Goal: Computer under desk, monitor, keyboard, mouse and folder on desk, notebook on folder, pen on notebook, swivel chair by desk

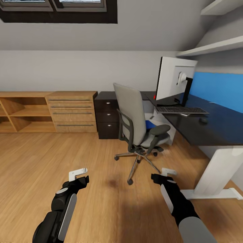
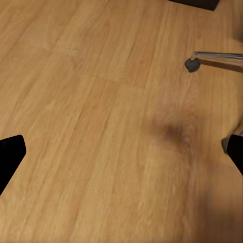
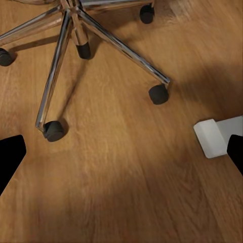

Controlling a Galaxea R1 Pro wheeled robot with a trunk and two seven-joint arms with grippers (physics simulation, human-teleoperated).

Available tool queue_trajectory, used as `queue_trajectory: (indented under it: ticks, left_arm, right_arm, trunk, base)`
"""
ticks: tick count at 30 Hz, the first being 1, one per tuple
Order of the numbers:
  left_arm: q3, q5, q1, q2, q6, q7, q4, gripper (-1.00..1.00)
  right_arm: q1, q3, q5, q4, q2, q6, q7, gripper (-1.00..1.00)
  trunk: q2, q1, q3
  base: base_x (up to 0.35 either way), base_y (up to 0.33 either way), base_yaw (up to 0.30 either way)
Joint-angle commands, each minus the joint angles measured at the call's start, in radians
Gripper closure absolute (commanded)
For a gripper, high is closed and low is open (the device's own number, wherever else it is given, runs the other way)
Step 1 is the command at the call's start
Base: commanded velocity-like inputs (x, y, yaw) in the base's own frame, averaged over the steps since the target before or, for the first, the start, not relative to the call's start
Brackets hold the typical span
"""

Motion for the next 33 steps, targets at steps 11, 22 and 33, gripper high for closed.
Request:
queue_trajectory:
  ticks: [11, 22, 33]
  left_arm:
    - [-0.001, 0.012, 0.018, -0.001, 0.003, 0.007, -0.004, -1.00]
    - [-0.001, 0.011, 0.019, -0.001, 0.003, 0.007, -0.006, -1.00]
    - [-0.001, 0.012, 0.019, -0.001, 0.003, 0.007, -0.004, -1.00]
  right_arm:
    - [0.000, -0.001, -0.006, 0.000, -0.001, 0.003, -0.006, -1.00]
    - [0.000, 0.000, -0.005, 0.003, -0.001, 0.003, -0.006, -1.00]
    - [0.000, 0.001, -0.005, 0.004, -0.001, 0.003, -0.006, -1.00]
  trunk:
    - [-0.078, 0.042, -0.036]
    - [-0.107, 0.061, -0.075]
    - [-0.107, 0.061, -0.075]
  base:
    - [0.000, 0.000, 0.000]
    - [0.000, 0.000, 0.000]
    - [0.000, 0.000, 0.000]
